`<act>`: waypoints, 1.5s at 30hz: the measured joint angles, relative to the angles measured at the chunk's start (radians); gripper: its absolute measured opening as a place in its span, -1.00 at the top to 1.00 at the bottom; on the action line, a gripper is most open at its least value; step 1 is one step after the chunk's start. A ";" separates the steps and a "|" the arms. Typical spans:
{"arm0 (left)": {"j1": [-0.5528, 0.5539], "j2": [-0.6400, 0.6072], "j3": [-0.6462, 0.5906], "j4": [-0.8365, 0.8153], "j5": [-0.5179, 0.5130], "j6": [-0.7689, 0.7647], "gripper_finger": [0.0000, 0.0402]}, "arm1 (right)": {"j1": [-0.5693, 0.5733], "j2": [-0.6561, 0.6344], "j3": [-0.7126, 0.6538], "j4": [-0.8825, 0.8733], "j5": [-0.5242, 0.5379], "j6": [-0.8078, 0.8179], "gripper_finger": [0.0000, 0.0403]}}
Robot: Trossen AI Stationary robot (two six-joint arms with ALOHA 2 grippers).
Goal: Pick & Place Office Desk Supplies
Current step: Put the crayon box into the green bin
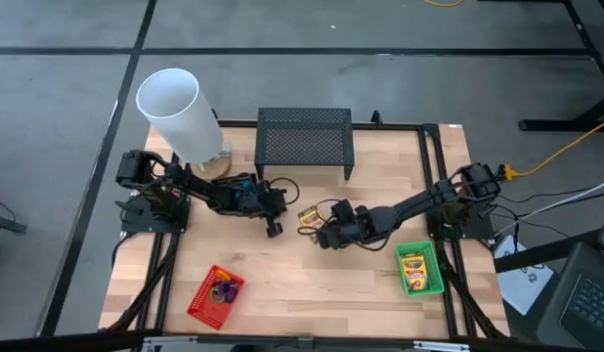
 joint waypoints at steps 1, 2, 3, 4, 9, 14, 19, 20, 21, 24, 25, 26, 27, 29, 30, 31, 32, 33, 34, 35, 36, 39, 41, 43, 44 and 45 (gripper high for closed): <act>-0.003 0.000 0.000 0.014 0.013 -0.006 0.94 | -0.006 0.000 0.000 0.027 0.001 -0.018 0.41; -0.008 0.000 0.000 0.033 0.016 -0.012 0.94 | -0.012 0.001 0.001 0.049 0.000 -0.034 0.37; -0.014 0.000 0.000 0.052 0.016 -0.016 0.94 | -0.019 0.002 0.001 0.062 0.000 -0.045 0.34; -0.021 0.000 0.000 0.070 0.015 -0.022 0.95 | -0.026 0.002 0.001 0.071 0.000 -0.055 0.31; -0.071 0.027 0.001 0.148 0.015 -0.019 0.96 | -0.045 0.003 0.001 0.078 0.000 -0.071 0.21; -0.099 0.097 0.013 0.197 0.013 -0.030 0.96 | -0.050 0.003 0.001 0.072 -0.001 -0.072 0.20; -0.100 0.165 0.046 0.256 0.009 -0.030 0.96 | -0.050 0.003 0.001 0.072 -0.018 -0.076 0.20; -0.099 0.177 0.055 0.265 0.010 -0.030 0.96 | -0.049 0.003 0.000 0.072 -0.021 -0.076 0.20; -0.099 0.189 0.065 0.265 0.012 -0.030 0.95 | -0.049 0.003 0.000 0.073 -0.029 -0.078 0.20; -0.096 0.226 0.093 0.264 0.014 -0.025 0.94 | -0.049 0.003 -0.008 0.079 -0.042 -0.078 0.20; -0.096 0.234 0.099 0.264 0.016 -0.025 0.94 | -0.049 0.003 -0.016 0.082 -0.042 -0.074 0.21; -0.095 0.244 0.106 0.267 0.016 -0.025 0.94 | -0.049 0.003 -0.024 0.085 -0.042 -0.074 0.21; -0.094 0.254 0.112 0.272 0.015 -0.025 0.94 | -0.049 0.003 -0.031 0.091 -0.045 -0.070 0.21; -0.094 0.265 0.117 0.275 0.012 -0.025 0.94 | -0.049 0.003 -0.047 0.113 -0.056 -0.062 0.21; -0.094 0.267 0.118 0.276 0.009 -0.024 0.94 | -0.049 0.004 -0.055 0.124 -0.063 -0.055 0.21; -0.094 0.269 0.118 0.276 0.009 -0.023 0.95 | -0.049 0.009 -0.062 0.136 -0.066 -0.049 0.21; -0.094 0.269 0.118 0.276 0.010 -0.022 0.95 | -0.049 0.015 -0.066 0.153 -0.076 -0.049 0.21; -0.094 0.269 0.118 0.280 0.011 -0.018 0.94 | -0.049 0.020 -0.070 0.167 -0.093 -0.051 0.21; -0.094 0.270 0.117 0.284 0.011 -0.015 0.94 | -0.049 0.028 -0.070 0.181 -0.105 -0.058 0.21; -0.094 0.270 0.116 0.288 0.010 -0.014 0.94 | -0.049 0.040 -0.070 0.200 -0.108 -0.067 0.21; -0.094 0.270 0.116 0.294 0.011 -0.014 0.94 | -0.050 0.051 -0.071 0.211 -0.107 -0.071 0.21; -0.088 0.270 0.115 0.293 0.010 -0.014 0.94 | -0.056 0.074 -0.070 0.230 -0.107 -0.069 0.21; -0.081 0.270 0.115 0.291 0.010 -0.014 0.95 | -0.057 0.079 -0.069 0.231 -0.109 -0.064 0.21; -0.080 0.271 0.115 0.290 0.011 -0.014 0.95 | -0.058 0.080 -0.069 0.234 -0.109 -0.064 0.21; -0.080 0.271 0.115 0.290 0.011 -0.014 0.94 | -0.058 0.080 -0.069 0.234 -0.109 -0.064 0.23; -0.080 0.271 0.115 0.290 0.011 -0.014 0.94 | -0.058 0.080 -0.069 0.234 -0.111 -0.065 0.26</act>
